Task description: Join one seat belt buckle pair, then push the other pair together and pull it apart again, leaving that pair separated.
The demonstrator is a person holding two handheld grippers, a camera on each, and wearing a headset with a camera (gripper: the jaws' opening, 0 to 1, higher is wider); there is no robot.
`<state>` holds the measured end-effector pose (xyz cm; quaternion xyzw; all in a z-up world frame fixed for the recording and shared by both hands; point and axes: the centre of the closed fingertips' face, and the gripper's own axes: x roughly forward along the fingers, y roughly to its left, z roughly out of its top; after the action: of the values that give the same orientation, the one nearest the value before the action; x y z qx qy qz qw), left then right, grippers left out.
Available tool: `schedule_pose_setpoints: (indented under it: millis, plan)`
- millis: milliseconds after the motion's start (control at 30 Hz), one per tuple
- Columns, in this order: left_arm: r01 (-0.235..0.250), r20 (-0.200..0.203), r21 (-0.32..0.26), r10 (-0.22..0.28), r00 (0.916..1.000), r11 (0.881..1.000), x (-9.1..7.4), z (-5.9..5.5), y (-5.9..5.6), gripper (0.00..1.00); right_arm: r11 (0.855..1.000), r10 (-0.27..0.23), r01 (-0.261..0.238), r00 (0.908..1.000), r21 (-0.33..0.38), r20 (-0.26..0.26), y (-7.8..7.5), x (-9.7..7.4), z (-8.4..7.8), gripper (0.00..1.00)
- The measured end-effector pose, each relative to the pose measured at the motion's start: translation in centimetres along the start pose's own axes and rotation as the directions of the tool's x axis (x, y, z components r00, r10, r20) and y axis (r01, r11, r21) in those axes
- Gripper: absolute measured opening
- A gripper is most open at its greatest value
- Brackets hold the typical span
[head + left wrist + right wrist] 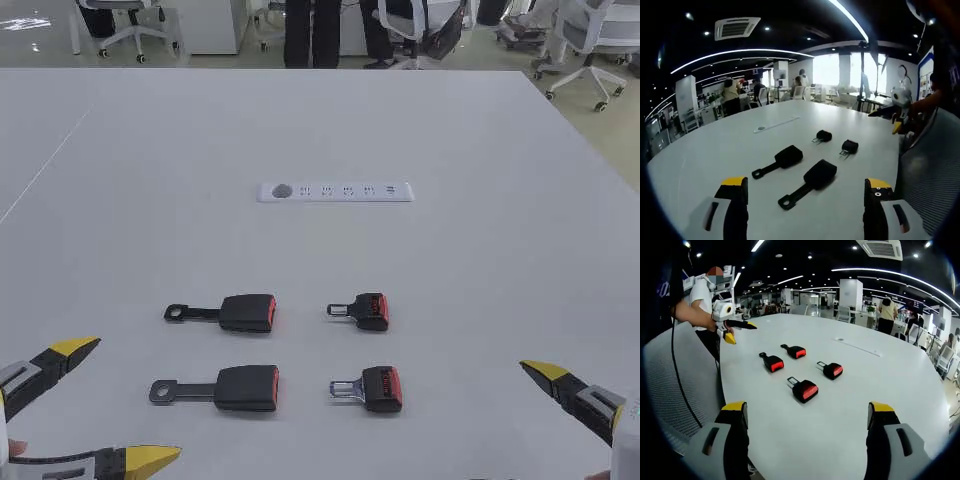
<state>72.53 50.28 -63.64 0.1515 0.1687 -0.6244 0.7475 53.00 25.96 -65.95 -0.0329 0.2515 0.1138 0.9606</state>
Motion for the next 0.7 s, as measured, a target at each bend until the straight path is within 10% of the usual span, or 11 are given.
schedule_pose_setpoints:
  millis: [700]
  plan:
    - [0.000,-0.006,0.009,0.000,1.0000,1.000,-0.19,-0.02,0.02,0.96,1.000,-0.005,0.005,1.0000,-0.003,-0.004,-0.01,-0.09,0.05,0.99]
